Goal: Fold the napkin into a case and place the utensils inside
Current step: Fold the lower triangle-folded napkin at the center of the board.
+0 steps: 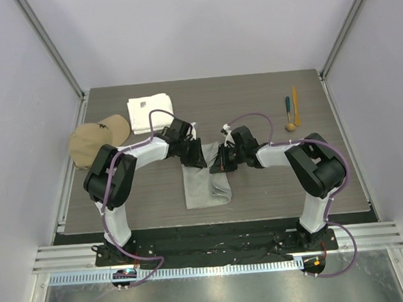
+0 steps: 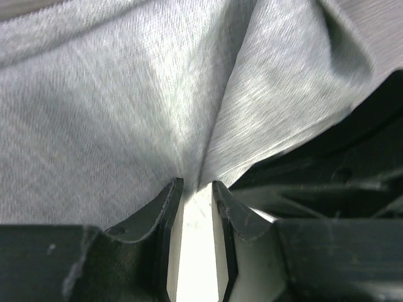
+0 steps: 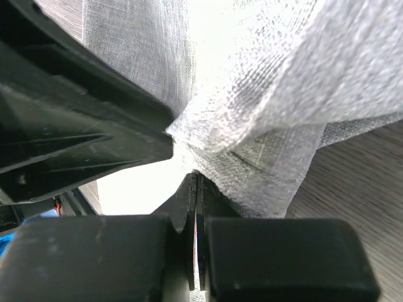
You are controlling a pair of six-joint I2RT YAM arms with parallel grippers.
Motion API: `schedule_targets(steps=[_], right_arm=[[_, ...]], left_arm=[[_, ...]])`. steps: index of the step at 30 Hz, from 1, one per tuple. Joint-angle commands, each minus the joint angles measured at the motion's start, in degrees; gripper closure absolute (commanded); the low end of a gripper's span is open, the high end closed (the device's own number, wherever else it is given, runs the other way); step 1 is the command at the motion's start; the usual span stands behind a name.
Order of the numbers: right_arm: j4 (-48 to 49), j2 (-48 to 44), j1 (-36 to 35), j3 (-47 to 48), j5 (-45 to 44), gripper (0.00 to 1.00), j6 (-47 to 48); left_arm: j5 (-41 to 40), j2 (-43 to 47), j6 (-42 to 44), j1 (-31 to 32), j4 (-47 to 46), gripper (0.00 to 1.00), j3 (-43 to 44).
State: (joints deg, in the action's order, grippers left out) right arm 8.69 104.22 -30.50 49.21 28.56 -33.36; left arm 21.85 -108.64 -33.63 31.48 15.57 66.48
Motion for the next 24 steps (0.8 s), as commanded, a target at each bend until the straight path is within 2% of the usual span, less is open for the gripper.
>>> schedule_targets(steps=[1,7,9,12,15,24], right_arm=[[3.2,-1.3,0.7,-1.3,0.4,0.99,-0.3],[5.2,-1.1,1.2,-2.2,1.5,0.99,-2.0],[6.1,-1.5,1.4,-3.0,1.4,0.99,-2.9],[7.1,-1.0,1.4,-3.2,1.9,0.99,-3.7],[7.5,-0.4,1.5,-3.0,2.6,0.99,-3.9],[7.1,-0.5,1.4,-3.2,2.6,0.99,-3.2]], left_arm=[[-1.0,3.9,2.2,0.3,3.0,0.68,-0.5],[-0.6,4.7,3.1,1.6,2.4,0.57,-0.7],[-4.3,5.3,4.0,2.8,3.1,0.56,-0.4],[-10.7,5.1,5.3,5.1,4.7,0.62,0.7],[-13.2,4.1,5.4,6.0,4.1,0.64,0.7],[-14.9,1.9,3.7,6.2,3.4,0.64,2.9]])
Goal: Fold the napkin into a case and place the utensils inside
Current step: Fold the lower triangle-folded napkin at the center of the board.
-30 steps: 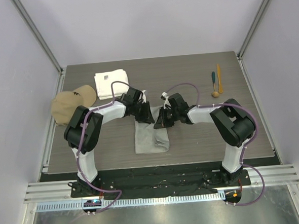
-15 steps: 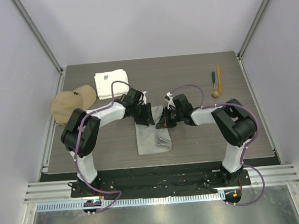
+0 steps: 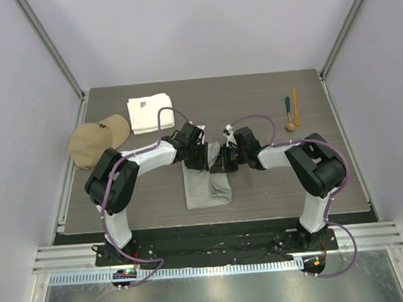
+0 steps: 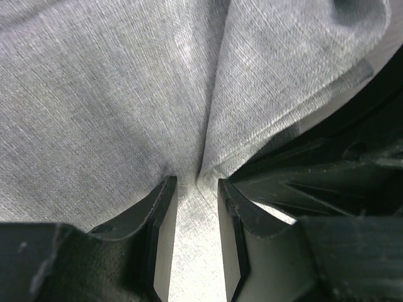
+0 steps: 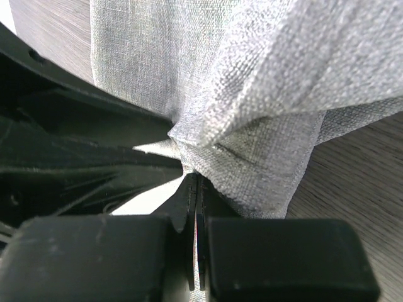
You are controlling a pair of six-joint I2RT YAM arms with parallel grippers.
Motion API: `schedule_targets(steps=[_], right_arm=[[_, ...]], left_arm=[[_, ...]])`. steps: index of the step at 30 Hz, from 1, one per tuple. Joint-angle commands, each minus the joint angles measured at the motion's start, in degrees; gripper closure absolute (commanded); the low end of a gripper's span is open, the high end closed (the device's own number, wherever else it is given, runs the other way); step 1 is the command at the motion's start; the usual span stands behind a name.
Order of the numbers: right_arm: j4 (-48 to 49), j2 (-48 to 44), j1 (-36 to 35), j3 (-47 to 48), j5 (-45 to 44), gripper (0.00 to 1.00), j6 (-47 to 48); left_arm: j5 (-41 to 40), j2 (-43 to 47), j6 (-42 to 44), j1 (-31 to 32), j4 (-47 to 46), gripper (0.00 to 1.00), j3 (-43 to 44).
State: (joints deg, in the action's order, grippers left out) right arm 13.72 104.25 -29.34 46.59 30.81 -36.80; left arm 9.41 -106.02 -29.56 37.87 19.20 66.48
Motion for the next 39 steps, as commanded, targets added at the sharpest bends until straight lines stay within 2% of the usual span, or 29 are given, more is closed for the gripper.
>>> schedule_targets(steps=[1,8,14,21,25,30,35,39], right_arm=[[1.9,-0.5,0.3,-0.6,0.6,0.99,0.3],[1.4,-0.3,0.3,-0.5,1.0,0.99,1.0],[-0.4,-0.7,0.3,0.4,0.5,0.99,2.0],[-9.9,-3.6,0.2,4.6,-2.7,0.99,4.3],[-11.7,-6.2,0.3,5.4,-3.5,0.93,3.8],[-12.4,-9.1,0.5,3.8,-4.3,0.89,2.7],[-12.1,-10.9,2.2,0.4,-4.4,0.9,2.9],[-6.5,-7.8,2.1,-1.2,-0.3,0.91,2.6]], left_arm=[[-3.0,-1.2,-0.5,-0.2,0.1,0.64,3.7],[0.5,-3.2,-2.6,-0.2,-2.1,0.64,4.0],[-0.2,-5.4,-3.6,-0.2,-1.0,0.65,3.7],[-2.0,-9.9,-4.5,-0.2,0.6,0.71,2.3],[-3.1,-10.0,-4.4,-0.2,0.1,0.73,1.5],[-3.7,-9.9,-4.3,-0.2,0.2,0.74,1.3],[-3.3,-9.5,-4.2,-0.2,0.5,0.75,1.5],[-2.1,-8.0,-5.1,-0.2,0.2,0.75,1.4]])
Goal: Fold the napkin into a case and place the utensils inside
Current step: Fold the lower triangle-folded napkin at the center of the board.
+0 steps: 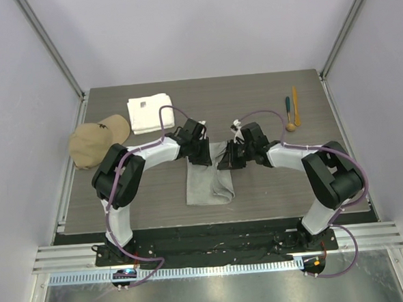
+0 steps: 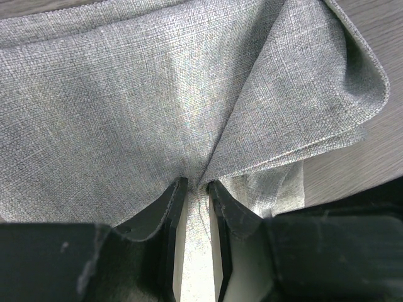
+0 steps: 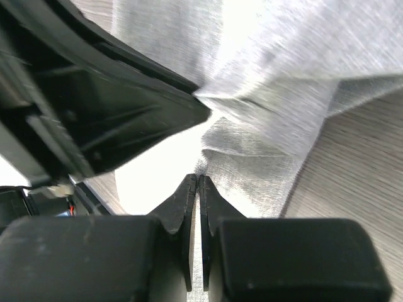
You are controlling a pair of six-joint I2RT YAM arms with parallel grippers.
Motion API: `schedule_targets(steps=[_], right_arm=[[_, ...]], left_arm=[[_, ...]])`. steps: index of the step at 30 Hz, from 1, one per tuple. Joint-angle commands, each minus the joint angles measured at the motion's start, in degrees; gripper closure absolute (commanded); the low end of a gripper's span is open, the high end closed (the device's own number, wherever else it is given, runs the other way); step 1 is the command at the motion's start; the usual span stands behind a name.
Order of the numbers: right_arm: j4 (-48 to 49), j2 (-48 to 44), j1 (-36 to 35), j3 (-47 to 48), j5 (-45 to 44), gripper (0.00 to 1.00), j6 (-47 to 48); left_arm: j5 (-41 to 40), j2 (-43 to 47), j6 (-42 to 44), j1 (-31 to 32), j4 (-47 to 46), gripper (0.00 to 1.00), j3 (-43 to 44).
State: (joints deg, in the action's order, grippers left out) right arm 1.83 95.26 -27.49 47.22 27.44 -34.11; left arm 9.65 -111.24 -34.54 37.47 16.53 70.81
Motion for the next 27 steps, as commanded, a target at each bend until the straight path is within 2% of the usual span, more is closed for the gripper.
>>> schedule_targets(steps=[1,11,19,27], right_arm=[[6.9,1.8,0.3,-2.2,3.9,0.91,-1.3],[19.8,7.4,-0.6,-2.9,8.6,0.99,-9.2],[18.6,8.0,-1.1,-1.3,7.7,0.99,-9.2],[19.7,13.3,-1.2,-1.7,7.3,0.99,-8.6]], left_arm=[[-1.9,-2.5,-0.3,0.2,2.7,0.75,-3.0],[-0.4,-1.2,-1.8,0.2,1.2,0.76,-3.7],[-0.3,-1.0,-2.0,0.1,0.8,0.76,-4.2],[-0.8,1.3,-2.0,0.2,1.9,0.75,-3.1]])
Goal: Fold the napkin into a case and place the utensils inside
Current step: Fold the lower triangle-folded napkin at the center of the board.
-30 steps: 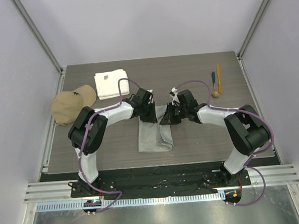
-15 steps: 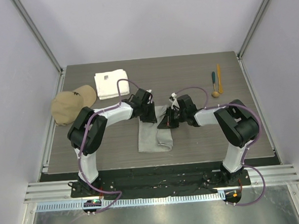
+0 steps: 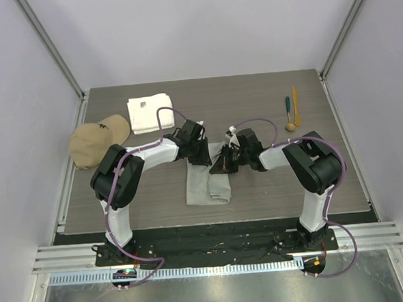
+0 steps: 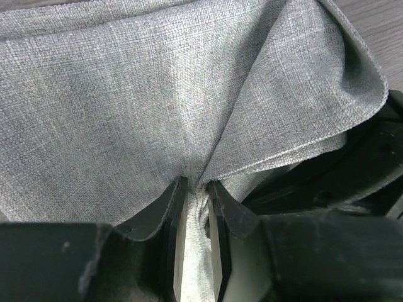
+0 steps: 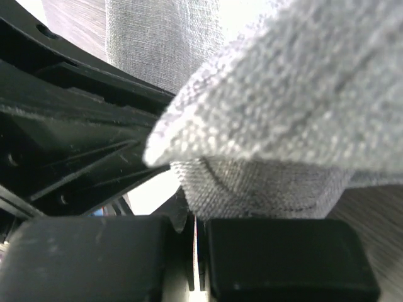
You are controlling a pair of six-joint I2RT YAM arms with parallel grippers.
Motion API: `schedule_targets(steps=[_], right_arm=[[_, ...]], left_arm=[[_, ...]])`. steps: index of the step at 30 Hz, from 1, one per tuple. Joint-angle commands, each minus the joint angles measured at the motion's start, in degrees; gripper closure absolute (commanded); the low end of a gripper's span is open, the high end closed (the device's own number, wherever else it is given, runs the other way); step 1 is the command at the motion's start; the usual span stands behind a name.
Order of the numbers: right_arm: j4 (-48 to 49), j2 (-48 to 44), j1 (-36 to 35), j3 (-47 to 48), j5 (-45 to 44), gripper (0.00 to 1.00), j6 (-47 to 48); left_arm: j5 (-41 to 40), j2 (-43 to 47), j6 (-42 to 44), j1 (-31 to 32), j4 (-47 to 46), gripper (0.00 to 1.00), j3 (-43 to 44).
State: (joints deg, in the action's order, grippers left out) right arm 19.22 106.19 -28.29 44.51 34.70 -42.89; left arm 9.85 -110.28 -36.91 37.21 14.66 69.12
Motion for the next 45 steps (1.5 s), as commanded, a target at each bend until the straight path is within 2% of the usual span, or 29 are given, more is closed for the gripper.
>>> schedule_targets(steps=[1,4,9,11,13,15,16,18,21,29,39,45], right_arm=[[2.6,3.0,-0.4,0.9,-0.2,0.99,0.2],[2.7,4.6,-0.4,0.8,-1.6,0.99,0.5],[1.3,5.3,-0.4,0.7,-3.6,0.99,0.2],[0.3,4.6,-0.4,0.5,-4.2,0.99,0.3],[-0.4,4.3,-0.4,0.6,-4.7,0.99,0.4],[-1.0,4.2,-0.4,0.8,-4.8,0.96,0.1],[-0.8,4.2,-0.4,0.8,-4.6,0.95,-0.4],[-0.2,3.8,-0.4,0.8,-4.4,0.95,-1.8],[-0.9,2.8,-0.4,1.5,-4.9,0.92,-3.4],[-6.2,0.9,-0.8,4.2,-6.5,0.87,-5.0],[-9.2,0.6,-0.9,4.9,-7.0,0.8,-3.2],[-11.9,-0.4,-0.9,6.2,-7.2,0.72,-1.0]], left_arm=[[-0.6,0.9,-0.1,0.4,3.8,0.73,-1.2],[-0.1,3.9,-0.5,0.4,4.2,0.65,-0.9],[-1.1,12.1,-1.2,0.2,5.6,0.6,-1.8],[-1.8,17.5,-1.7,0.3,6.0,0.62,-3.5],[-0.4,23.2,-2.0,0.4,3.6,0.72,-7.5],[3.6,26.4,-2.2,0.5,-1.4,0.81,-13.2],[6.3,28.1,-2.8,1.3,-7.8,0.84,-15.2],[11.5,27.3,-3.7,2.5,-12.2,0.92,-18.1],[14.6,22.6,-3.5,5.2,-14.4,0.96,-17.7],[15.7,15.6,1.8,8.3,-17.8,0.98,-17.5],[14.9,15.8,4.1,8.3,-17.3,0.99,-23.0],[9.8,16.9,4.6,8.2,-15.0,0.99,-25.3]])
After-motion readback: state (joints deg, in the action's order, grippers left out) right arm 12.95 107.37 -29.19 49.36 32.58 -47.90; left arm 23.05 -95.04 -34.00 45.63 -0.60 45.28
